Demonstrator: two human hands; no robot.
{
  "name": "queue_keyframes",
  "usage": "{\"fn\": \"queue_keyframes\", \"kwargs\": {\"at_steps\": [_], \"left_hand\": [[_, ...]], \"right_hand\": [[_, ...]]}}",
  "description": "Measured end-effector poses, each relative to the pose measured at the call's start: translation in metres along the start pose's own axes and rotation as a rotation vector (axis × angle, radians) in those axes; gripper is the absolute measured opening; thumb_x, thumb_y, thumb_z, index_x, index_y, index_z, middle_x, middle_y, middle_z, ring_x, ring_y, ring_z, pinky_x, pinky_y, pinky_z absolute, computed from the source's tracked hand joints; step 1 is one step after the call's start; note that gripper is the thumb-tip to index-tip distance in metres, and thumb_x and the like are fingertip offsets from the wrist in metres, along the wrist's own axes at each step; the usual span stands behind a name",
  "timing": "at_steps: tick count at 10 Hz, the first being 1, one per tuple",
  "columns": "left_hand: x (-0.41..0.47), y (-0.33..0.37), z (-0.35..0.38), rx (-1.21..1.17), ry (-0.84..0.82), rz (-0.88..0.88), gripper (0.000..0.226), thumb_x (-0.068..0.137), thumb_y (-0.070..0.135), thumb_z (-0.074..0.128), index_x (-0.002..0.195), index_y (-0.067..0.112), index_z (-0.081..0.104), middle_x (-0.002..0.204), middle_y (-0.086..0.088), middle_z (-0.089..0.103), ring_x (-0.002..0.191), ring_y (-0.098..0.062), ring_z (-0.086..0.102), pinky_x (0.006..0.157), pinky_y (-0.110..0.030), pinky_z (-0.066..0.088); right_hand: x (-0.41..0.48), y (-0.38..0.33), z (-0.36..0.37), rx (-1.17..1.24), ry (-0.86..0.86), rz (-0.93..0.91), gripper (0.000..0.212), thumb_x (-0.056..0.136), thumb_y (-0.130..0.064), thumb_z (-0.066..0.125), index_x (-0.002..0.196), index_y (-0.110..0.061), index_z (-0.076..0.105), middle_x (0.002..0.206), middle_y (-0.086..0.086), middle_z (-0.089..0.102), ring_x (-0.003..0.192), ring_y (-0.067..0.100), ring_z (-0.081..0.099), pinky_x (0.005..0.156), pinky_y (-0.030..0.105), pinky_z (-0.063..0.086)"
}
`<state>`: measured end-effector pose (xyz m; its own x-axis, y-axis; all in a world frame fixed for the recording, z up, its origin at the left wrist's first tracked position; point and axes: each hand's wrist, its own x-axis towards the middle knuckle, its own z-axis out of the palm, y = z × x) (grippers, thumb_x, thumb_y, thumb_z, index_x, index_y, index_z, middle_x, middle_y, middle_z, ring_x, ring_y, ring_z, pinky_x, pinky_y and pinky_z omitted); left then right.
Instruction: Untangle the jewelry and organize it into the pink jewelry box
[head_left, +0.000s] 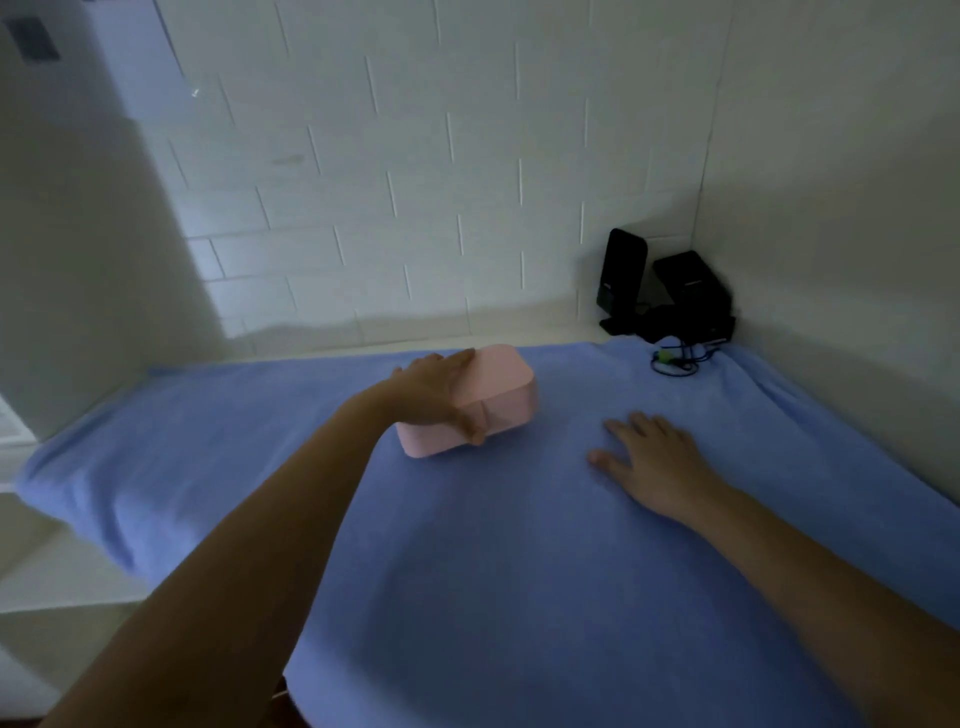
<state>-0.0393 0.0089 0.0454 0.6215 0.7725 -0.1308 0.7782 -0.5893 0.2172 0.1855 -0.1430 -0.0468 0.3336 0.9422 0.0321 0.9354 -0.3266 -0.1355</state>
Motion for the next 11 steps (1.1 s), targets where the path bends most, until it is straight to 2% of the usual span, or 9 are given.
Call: {"fn": "queue_keyframes", "kwargs": {"at_steps": [1, 2, 3, 6, 8, 9, 10, 11], "left_hand": [[0.033, -0.004, -0.005, 0.050, -0.016, 0.015, 0.126, 0.051, 0.062, 0.078, 0.148, 0.035, 0.003, 0.150, -0.005, 0.025, 0.138, -0.029, 0.024, 0.112, -0.049, 0.020], [0.060, -0.005, -0.010, 0.119, -0.004, 0.062, 0.119, 0.059, 0.056, 0.080, 0.149, 0.034, 0.005, 0.149, -0.004, 0.028, 0.136, -0.029, 0.025, 0.111, -0.048, 0.020], [0.082, -0.006, -0.016, 0.115, -0.039, 0.075, 0.119, 0.057, 0.056, 0.081, 0.148, 0.038, 0.005, 0.150, -0.001, 0.026, 0.137, -0.028, 0.024, 0.111, -0.048, 0.021], [0.127, -0.010, -0.008, 0.100, -0.112, 0.078, 0.117, 0.060, 0.053, 0.081, 0.147, 0.042, 0.004, 0.154, 0.000, 0.018, 0.141, -0.027, 0.019, 0.112, -0.049, 0.023], [0.125, -0.003, -0.005, 0.171, -0.094, 0.086, 0.114, 0.069, 0.051, 0.076, 0.149, 0.030, -0.002, 0.157, -0.008, 0.008, 0.144, -0.029, 0.008, 0.113, -0.055, 0.014], [0.121, -0.004, -0.004, 0.162, -0.090, 0.055, 0.112, 0.070, 0.053, 0.074, 0.150, 0.025, 0.000, 0.156, -0.008, 0.010, 0.143, -0.031, 0.012, 0.112, -0.054, 0.018], [0.112, -0.001, -0.014, 0.052, -0.117, 0.029, 0.099, 0.077, 0.048, 0.071, 0.150, 0.021, 0.009, 0.156, -0.005, 0.017, 0.142, -0.027, 0.020, 0.113, -0.044, 0.021], [0.095, 0.003, -0.036, -0.131, -0.012, 0.047, 0.076, 0.081, 0.044, 0.067, 0.144, 0.018, 0.033, 0.149, -0.005, 0.035, 0.135, -0.024, 0.034, 0.110, -0.037, 0.027]], "right_hand": [[0.029, 0.010, -0.001, 0.066, -0.004, -0.023, 0.067, 0.094, -0.058, 0.029, 0.150, -0.026, 0.012, 0.159, 0.007, 0.006, 0.145, 0.027, 0.010, 0.117, 0.043, 0.012], [0.060, 0.026, 0.001, 0.114, -0.007, -0.012, 0.066, 0.094, -0.059, 0.029, 0.150, -0.029, 0.012, 0.159, 0.006, 0.006, 0.145, 0.026, 0.010, 0.117, 0.044, 0.010], [0.084, 0.037, 0.002, 0.099, -0.061, 0.015, 0.067, 0.093, -0.062, 0.026, 0.150, -0.033, 0.009, 0.160, 0.003, 0.002, 0.146, 0.025, 0.006, 0.118, 0.043, 0.006], [0.107, 0.040, 0.008, 0.064, -0.058, 0.030, 0.065, 0.092, -0.065, 0.022, 0.150, -0.038, 0.006, 0.160, 0.001, -0.001, 0.146, 0.022, 0.003, 0.118, 0.042, 0.005], [0.105, 0.037, 0.004, 0.054, -0.072, 0.043, 0.065, 0.093, -0.064, 0.021, 0.150, -0.036, 0.005, 0.160, 0.002, -0.002, 0.146, 0.023, 0.002, 0.119, 0.041, 0.003], [0.103, 0.034, -0.001, 0.043, -0.109, 0.045, 0.066, 0.094, -0.062, 0.022, 0.151, -0.033, 0.005, 0.160, 0.004, -0.002, 0.146, 0.025, 0.003, 0.118, 0.042, 0.004], [0.102, 0.028, -0.021, 0.088, -0.203, 0.040, 0.067, 0.096, -0.053, 0.035, 0.151, -0.023, 0.012, 0.159, 0.007, 0.008, 0.145, 0.027, 0.012, 0.118, 0.040, 0.012], [0.105, 0.017, -0.054, 0.099, -0.301, 0.030, 0.052, 0.094, -0.040, 0.051, 0.139, -0.014, 0.044, 0.142, 0.010, 0.045, 0.130, 0.025, 0.042, 0.105, 0.033, 0.032]]}}
